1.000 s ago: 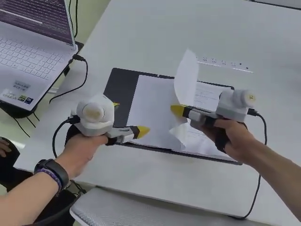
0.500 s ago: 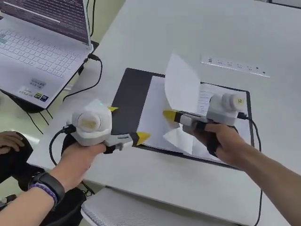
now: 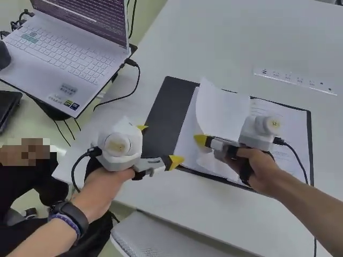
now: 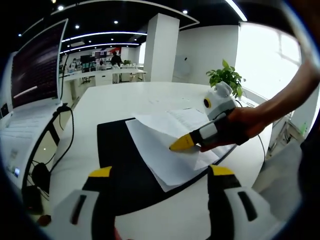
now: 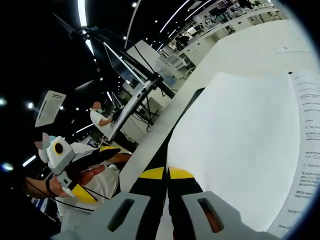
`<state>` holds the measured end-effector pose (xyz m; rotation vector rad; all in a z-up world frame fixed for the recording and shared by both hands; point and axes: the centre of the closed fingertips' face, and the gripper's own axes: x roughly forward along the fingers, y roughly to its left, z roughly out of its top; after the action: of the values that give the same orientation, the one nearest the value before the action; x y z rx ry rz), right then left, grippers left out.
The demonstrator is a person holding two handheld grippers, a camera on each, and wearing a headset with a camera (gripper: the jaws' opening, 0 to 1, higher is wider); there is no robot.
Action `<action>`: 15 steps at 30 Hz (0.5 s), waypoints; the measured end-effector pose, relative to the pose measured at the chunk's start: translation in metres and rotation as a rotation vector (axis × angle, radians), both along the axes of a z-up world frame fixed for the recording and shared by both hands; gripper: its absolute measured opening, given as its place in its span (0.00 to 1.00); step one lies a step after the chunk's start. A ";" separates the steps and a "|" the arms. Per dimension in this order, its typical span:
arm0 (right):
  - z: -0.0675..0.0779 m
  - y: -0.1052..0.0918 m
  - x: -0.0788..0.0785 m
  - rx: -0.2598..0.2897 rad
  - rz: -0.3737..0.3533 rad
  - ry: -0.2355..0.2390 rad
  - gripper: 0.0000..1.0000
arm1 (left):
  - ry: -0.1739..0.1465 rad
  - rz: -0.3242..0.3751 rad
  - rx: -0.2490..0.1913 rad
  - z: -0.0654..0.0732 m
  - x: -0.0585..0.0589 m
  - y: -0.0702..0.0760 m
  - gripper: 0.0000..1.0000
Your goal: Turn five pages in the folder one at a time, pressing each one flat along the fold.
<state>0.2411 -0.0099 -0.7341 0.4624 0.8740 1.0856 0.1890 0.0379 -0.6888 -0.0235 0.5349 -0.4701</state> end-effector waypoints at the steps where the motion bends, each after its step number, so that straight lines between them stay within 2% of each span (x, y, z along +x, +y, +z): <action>1: -0.002 0.001 0.000 -0.002 0.000 0.003 0.00 | 0.000 0.001 0.001 0.000 0.000 0.000 0.75; 8: -0.019 0.009 -0.001 -0.035 -0.026 0.043 0.00 | 0.011 0.008 0.004 -0.003 -0.003 0.006 0.75; 12: -0.031 0.011 -0.005 -0.073 -0.028 0.054 0.01 | 0.014 0.009 0.004 -0.003 -0.003 0.006 0.75; 15: -0.046 0.007 0.000 -0.101 -0.042 0.078 0.04 | 0.019 0.010 0.001 -0.004 -0.003 0.005 0.75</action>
<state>0.2413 -0.0028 -0.7804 0.4395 0.9794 0.9854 0.1861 0.0427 -0.6931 -0.0299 0.5538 -0.4607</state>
